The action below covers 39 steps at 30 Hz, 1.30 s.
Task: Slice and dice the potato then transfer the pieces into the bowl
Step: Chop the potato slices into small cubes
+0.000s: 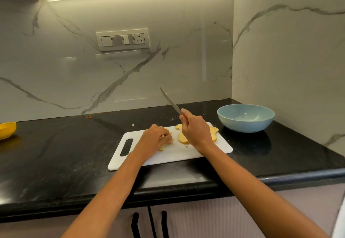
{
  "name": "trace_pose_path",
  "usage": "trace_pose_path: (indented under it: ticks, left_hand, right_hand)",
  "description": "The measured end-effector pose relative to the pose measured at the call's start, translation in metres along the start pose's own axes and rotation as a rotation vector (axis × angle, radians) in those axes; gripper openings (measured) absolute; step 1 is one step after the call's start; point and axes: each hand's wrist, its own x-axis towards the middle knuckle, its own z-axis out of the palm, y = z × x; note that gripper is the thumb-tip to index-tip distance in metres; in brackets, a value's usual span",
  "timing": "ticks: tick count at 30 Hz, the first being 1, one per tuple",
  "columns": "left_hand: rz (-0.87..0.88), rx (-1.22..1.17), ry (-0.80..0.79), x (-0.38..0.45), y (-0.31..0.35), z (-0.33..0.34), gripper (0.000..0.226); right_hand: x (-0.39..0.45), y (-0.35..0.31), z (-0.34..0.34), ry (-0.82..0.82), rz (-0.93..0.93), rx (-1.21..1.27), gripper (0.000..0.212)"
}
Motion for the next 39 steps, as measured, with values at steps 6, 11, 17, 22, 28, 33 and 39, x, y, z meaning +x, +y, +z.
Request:
trace_pose_path:
  ticks: [6,11,17,22,28,33,39]
  left_hand:
    - [-0.049,-0.143,0.067,0.011,-0.025,-0.003,0.02]
    - [-0.094,-0.373,-0.032,0.008,-0.022,-0.027,0.016]
    - [-0.095,-0.417,-0.245,0.0,-0.022,-0.028,0.022]
    - [-0.071,-0.176,0.044,0.004,-0.028,-0.011,0.023]
    - [-0.012,-0.291,-0.053,0.002,-0.02,-0.003,0.026]
    - [0.0,-0.038,0.091,0.007,-0.017,0.003,0.011]
    - [-0.106,-0.013,0.223,0.016,-0.015,0.007,0.012]
  right_hand:
    - [0.032,0.012,0.011,0.048,-0.035,-0.023,0.032]
    - [0.038,0.018,0.01,0.103,-0.051,0.026,0.032]
    - [0.038,0.021,0.009,0.12,-0.065,0.031,0.033]
    - [0.038,0.024,0.008,0.147,-0.052,0.045,0.032]
    - [0.036,0.025,0.006,0.15,-0.044,0.063,0.034]
    - [0.037,0.025,0.006,0.149,-0.039,0.06,0.035]
    - [0.04,0.027,0.006,0.154,-0.012,0.069,0.034]
